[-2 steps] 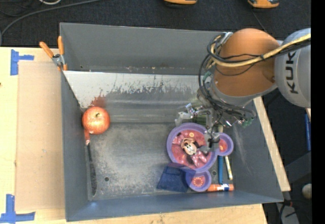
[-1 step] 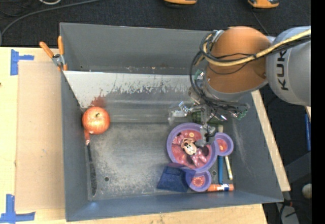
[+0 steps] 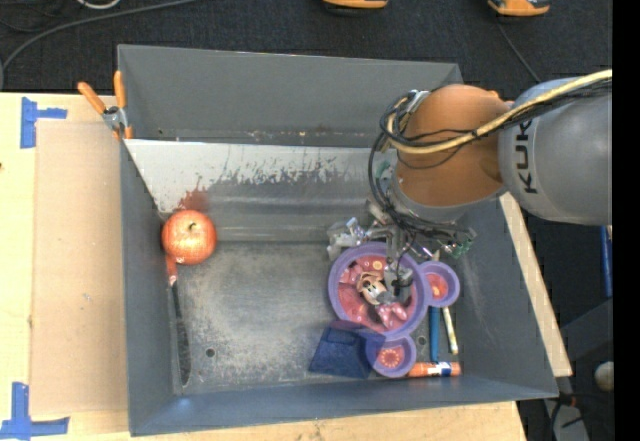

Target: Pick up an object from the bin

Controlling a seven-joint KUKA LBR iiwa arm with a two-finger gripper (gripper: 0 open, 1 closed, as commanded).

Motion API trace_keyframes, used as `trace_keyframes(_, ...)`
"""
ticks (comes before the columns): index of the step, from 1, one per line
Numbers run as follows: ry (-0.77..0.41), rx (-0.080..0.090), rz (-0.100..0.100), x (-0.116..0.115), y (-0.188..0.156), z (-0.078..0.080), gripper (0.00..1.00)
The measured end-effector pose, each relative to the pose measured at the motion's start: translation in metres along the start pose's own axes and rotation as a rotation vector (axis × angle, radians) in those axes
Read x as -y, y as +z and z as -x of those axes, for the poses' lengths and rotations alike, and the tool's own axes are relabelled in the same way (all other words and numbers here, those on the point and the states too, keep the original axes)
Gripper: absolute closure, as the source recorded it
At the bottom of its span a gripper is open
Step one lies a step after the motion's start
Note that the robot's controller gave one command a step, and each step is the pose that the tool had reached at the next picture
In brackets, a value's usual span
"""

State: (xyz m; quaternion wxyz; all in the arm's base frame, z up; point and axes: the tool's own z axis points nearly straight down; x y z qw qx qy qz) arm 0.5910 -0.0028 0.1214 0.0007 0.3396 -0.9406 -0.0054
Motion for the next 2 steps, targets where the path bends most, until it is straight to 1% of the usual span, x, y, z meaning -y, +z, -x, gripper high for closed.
trace_keyframes(1, -0.072, -0.005, 0.003, -0.010, 0.011, -0.002, 0.00)
trace_keyframes(2, -0.303, -0.002, 0.006, -0.020, 0.043, 0.005, 1.00)
